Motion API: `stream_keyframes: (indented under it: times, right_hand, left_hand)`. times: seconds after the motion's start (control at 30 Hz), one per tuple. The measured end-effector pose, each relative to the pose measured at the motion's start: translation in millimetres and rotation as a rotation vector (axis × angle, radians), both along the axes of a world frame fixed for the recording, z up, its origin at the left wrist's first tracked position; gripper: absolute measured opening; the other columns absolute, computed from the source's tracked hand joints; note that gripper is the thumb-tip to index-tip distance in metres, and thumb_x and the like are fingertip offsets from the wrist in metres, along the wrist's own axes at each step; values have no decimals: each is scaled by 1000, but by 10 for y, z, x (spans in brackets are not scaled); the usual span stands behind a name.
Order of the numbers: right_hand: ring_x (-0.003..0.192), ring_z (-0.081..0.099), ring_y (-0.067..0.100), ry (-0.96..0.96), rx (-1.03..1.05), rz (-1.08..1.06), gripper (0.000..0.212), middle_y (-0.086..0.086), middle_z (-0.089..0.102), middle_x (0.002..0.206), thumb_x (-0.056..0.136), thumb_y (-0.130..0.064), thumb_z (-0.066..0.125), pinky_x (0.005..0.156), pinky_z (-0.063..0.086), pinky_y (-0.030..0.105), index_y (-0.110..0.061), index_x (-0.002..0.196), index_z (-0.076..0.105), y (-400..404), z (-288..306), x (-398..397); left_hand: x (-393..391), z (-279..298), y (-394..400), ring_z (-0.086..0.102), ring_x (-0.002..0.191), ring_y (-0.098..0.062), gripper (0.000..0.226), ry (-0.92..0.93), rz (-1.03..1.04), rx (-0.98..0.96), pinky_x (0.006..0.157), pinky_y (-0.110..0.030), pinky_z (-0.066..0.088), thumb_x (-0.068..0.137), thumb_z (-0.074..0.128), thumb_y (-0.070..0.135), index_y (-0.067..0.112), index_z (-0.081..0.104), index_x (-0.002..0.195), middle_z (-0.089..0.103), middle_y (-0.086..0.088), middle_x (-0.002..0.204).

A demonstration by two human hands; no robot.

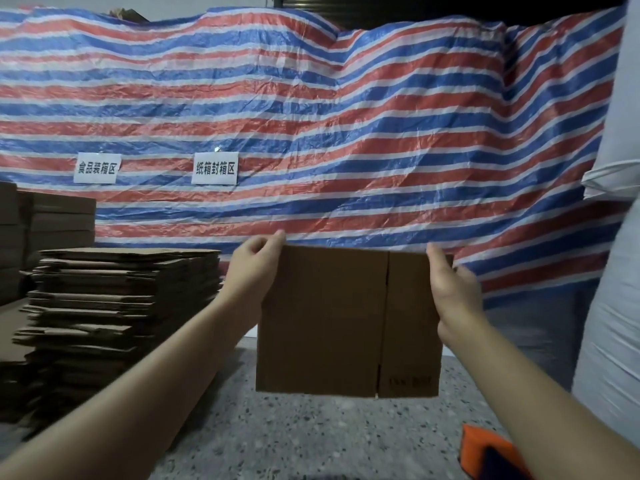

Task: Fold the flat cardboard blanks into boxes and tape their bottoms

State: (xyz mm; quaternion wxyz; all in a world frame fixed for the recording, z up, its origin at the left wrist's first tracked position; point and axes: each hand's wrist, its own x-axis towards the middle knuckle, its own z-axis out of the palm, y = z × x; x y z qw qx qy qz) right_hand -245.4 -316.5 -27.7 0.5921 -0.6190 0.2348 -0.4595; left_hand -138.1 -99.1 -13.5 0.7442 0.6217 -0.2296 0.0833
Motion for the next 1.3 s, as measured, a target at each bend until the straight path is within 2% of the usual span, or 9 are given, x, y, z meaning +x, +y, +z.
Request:
stream_keyframes:
  times: [0.13, 0.33, 0.57, 0.67, 0.77, 0.87, 0.97, 1.13, 1.3]
  right_hand:
    - [90, 68, 28, 38, 23, 0, 45, 13, 71, 96, 94, -60, 56, 71, 51, 37, -16, 99, 64, 9, -466, -139]
    - [83, 70, 25, 130, 101, 13, 42, 8, 73, 89, 93, -60, 58, 74, 57, 40, -19, 95, 65, -4, -913, -211]
    - [82, 69, 23, 133, 150, 1, 42, 7, 73, 89, 91, -59, 61, 59, 46, 30, -18, 96, 64, -3, -1108, -190]
    - [89, 68, 25, 166, 154, 15, 48, 7, 72, 95, 91, -62, 60, 67, 52, 35, -15, 104, 64, -17, -1087, -180]
    - [112, 62, 30, 190, 149, 4, 64, 8, 66, 123, 87, -66, 60, 96, 52, 51, -15, 125, 58, -9, -1094, -170]
    - [124, 56, 33, 190, 158, 19, 78, 10, 57, 140, 84, -69, 63, 102, 48, 54, -15, 138, 50, 11, -1096, -171]
    - [131, 51, 35, 175, 171, 42, 89, 11, 52, 145, 80, -69, 68, 106, 46, 58, -16, 146, 41, 30, -1109, -165]
    - [117, 59, 33, 161, 171, 54, 72, 10, 59, 130, 85, -61, 67, 101, 50, 57, -16, 137, 45, 54, -1111, -148]
    - [100, 65, 29, 175, 144, 193, 41, 10, 68, 107, 90, -57, 61, 86, 54, 50, -24, 112, 52, -29, -1078, -192]
  left_hand:
    - [1, -435, -12, 74, 77, -21, 20, 210, -91, 46, 64, -31, 59, 94, 64, 35, 17, 72, 93, 76, -9, 86]
    - [23, -840, -18, 66, 51, -14, 21, 380, -144, 182, 43, -21, 49, 94, 58, 24, 6, 68, 89, 68, -7, 59]
    - [60, -975, -36, 70, 63, -17, 24, 354, -187, 241, 54, -26, 52, 94, 61, 31, 11, 72, 87, 72, -9, 71]
    - [74, -943, -15, 72, 80, -23, 20, 348, -218, 271, 67, -32, 55, 92, 64, 30, 13, 75, 92, 76, -12, 85]
    - [112, -872, 15, 72, 78, -22, 17, 353, -286, 307, 67, -31, 57, 92, 65, 23, 9, 74, 98, 75, -15, 88]
    - [155, -758, 33, 72, 72, -17, 15, 357, -341, 350, 61, -26, 56, 92, 63, 14, 8, 73, 102, 75, -12, 86]
    - [165, -687, 19, 73, 84, -20, 20, 381, -394, 448, 71, -29, 57, 94, 62, 18, 8, 72, 109, 76, -13, 98]
    - [127, -650, 13, 74, 82, -20, 26, 448, -444, 470, 65, -29, 59, 93, 63, 20, 7, 70, 114, 75, -16, 104]
    - [13, -627, -52, 73, 79, -19, 23, 353, -294, 434, 68, -31, 59, 99, 53, 11, 13, 73, 109, 77, -12, 93]
